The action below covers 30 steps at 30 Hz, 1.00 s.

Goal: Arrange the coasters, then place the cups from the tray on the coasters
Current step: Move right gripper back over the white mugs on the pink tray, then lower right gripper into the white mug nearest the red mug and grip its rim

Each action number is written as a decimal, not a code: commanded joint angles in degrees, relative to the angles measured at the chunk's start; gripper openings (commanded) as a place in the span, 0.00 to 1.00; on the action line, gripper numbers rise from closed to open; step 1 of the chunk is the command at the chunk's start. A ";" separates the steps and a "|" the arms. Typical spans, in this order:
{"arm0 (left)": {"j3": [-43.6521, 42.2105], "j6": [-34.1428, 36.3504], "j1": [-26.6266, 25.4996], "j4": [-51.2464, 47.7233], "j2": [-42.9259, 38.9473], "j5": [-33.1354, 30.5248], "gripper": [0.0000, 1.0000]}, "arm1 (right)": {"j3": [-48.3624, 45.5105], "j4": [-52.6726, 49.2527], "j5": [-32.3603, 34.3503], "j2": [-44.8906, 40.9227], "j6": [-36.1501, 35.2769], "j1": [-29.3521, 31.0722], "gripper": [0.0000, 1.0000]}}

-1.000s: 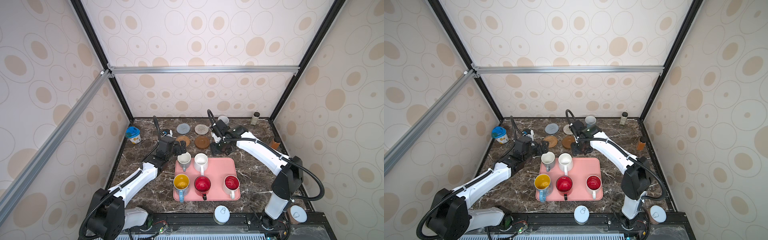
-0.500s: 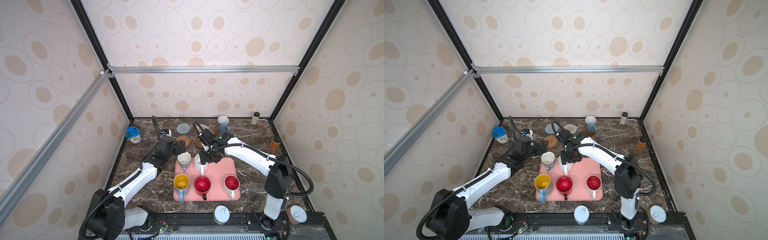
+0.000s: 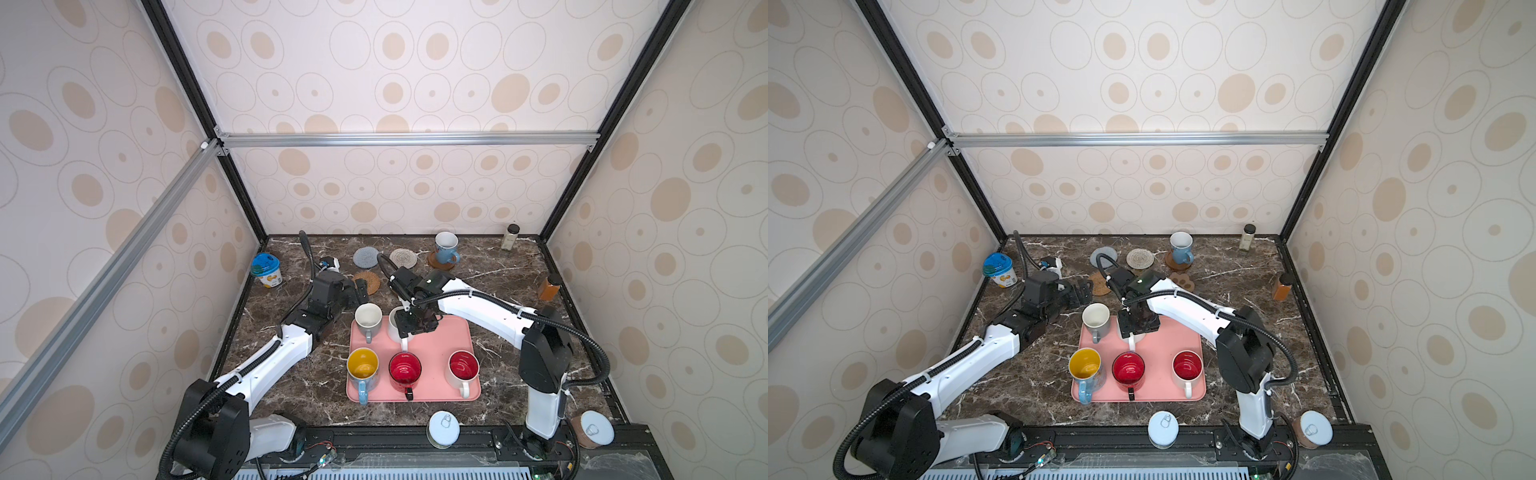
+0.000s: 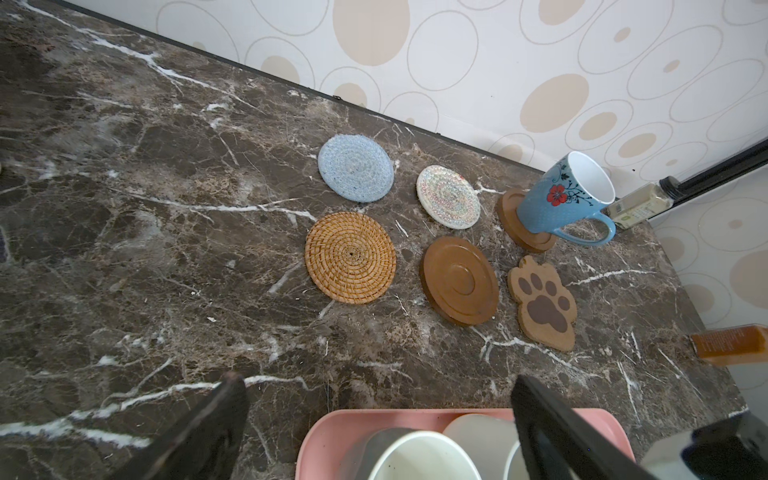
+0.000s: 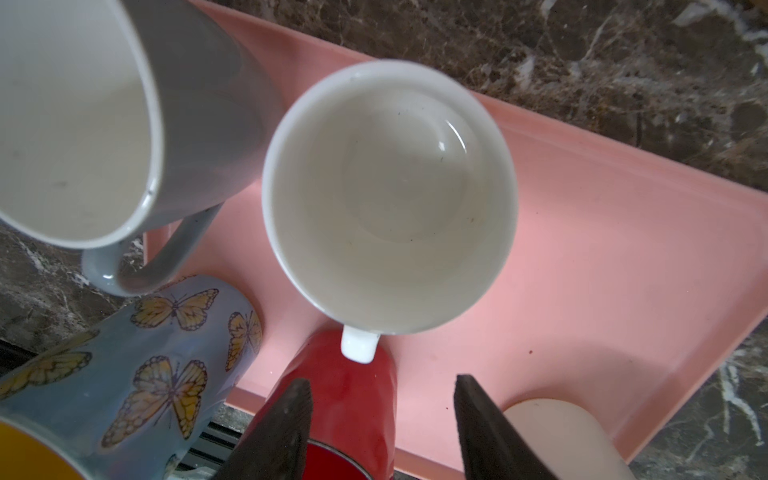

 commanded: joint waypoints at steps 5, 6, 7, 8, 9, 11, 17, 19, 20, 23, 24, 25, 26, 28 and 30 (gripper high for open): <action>-0.77 -1.23 0.80 0.80 -1.71 -0.21 1.00 | -2.21 -0.55 1.27 1.45 1.84 0.72 0.57; -0.80 -1.31 0.81 0.79 -1.78 -0.17 1.00 | -2.37 -0.45 1.40 1.55 1.85 0.77 0.57; -0.95 -1.36 0.88 0.80 -1.88 -0.19 1.00 | -2.49 -0.36 1.61 1.77 1.92 0.77 0.57; -1.00 -1.40 0.88 0.77 -1.90 -0.17 1.00 | -2.56 -0.28 1.85 1.98 1.94 0.77 0.57; -1.05 -1.36 0.97 0.78 -1.96 -0.16 1.00 | -2.61 -0.19 2.09 2.17 1.94 0.77 0.56; -1.14 -1.49 1.05 0.79 -2.06 -0.08 1.00 | -2.54 -0.03 2.64 2.75 1.88 0.76 0.56; -1.33 -1.83 1.17 0.87 -2.22 0.18 1.00 | -2.00 -0.16 4.84 3.73 1.38 0.77 0.54; -1.42 -1.93 1.22 0.82 -2.24 0.24 1.00 | -2.09 -0.47 5.84 3.73 1.33 0.80 0.53; -1.46 -1.93 1.16 0.83 -2.24 0.27 1.00 | -2.21 -0.70 6.37 3.74 1.25 0.80 0.53; -1.72 -2.28 1.26 0.99 -2.25 0.38 1.00 | -2.84 -0.98 7.37 3.67 1.09 0.78 0.51; -1.70 -2.37 1.25 1.03 -2.24 0.45 1.00 | -2.99 -0.98 7.57 3.62 1.05 0.75 0.50; -1.84 -2.45 1.23 1.07 -2.25 0.53 1.00 | -3.24 -0.90 7.68 3.50 0.97 0.75 0.48; -1.85 -2.54 1.24 1.07 -2.24 0.62 1.00 | -3.39 -0.66 7.77 3.41 0.90 0.71 0.46; -1.99 -2.80 1.23 1.15 -2.28 0.63 1.00 | -3.69 -0.20 7.84 3.40 0.72 0.74 0.42; -2.11 -2.97 1.23 1.34 -2.24 0.67 1.00 | -3.64 0.19 8.09 3.63 0.47 0.69 0.38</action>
